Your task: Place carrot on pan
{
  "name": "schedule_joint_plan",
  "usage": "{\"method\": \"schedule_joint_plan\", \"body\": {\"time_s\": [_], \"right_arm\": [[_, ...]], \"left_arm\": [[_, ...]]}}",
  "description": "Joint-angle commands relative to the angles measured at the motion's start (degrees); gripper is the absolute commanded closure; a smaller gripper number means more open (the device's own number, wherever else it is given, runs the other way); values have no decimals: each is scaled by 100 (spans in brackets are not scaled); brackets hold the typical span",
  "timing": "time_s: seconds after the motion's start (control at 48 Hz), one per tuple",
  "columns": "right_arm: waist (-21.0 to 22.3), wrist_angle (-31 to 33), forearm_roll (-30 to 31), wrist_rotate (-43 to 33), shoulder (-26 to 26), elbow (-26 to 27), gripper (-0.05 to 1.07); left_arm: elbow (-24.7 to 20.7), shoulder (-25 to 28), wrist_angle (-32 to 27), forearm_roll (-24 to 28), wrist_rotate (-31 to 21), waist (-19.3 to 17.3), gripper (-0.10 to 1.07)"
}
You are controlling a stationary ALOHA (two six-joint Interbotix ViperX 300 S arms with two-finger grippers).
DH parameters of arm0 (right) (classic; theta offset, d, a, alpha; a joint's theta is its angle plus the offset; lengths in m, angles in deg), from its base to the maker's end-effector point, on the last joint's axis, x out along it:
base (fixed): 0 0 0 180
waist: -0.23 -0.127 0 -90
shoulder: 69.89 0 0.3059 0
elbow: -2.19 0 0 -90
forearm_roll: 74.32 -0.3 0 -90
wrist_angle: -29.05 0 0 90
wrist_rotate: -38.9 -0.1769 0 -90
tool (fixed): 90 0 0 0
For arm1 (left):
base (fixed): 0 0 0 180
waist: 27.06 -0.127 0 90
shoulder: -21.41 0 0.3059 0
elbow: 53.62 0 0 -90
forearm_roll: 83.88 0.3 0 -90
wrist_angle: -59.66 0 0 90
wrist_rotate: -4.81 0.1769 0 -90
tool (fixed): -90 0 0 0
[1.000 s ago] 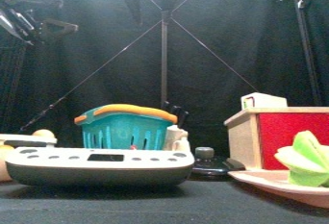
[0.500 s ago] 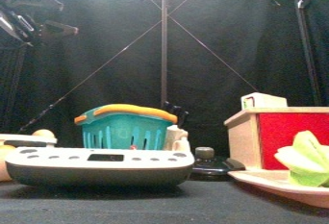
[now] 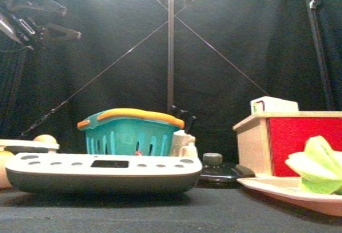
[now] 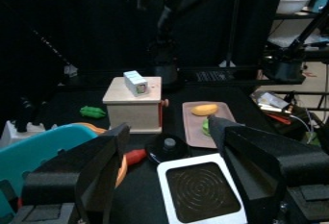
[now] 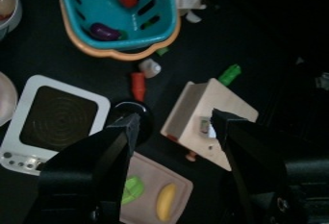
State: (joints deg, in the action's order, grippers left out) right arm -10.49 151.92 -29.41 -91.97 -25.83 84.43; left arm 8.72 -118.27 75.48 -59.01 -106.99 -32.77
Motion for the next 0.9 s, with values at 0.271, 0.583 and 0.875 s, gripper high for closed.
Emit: {"method": "schedule_joint_plan", "body": {"time_s": [0.271, 0.583, 0.875], "right_arm": [[-88, 9, 352, -132, 2039, -1916, 8], [-114, 0, 589, -896, 3428, -4017, 8], [-237, -738, 0, -2250, 4148, -5695, 8]], "left_arm": [[-79, 9, -62, -18, -9, 0, -2], [-79, 9, -229, -18, 0, 0, -2], [-79, 9, -343, -9, 0, -9, -2]]}}
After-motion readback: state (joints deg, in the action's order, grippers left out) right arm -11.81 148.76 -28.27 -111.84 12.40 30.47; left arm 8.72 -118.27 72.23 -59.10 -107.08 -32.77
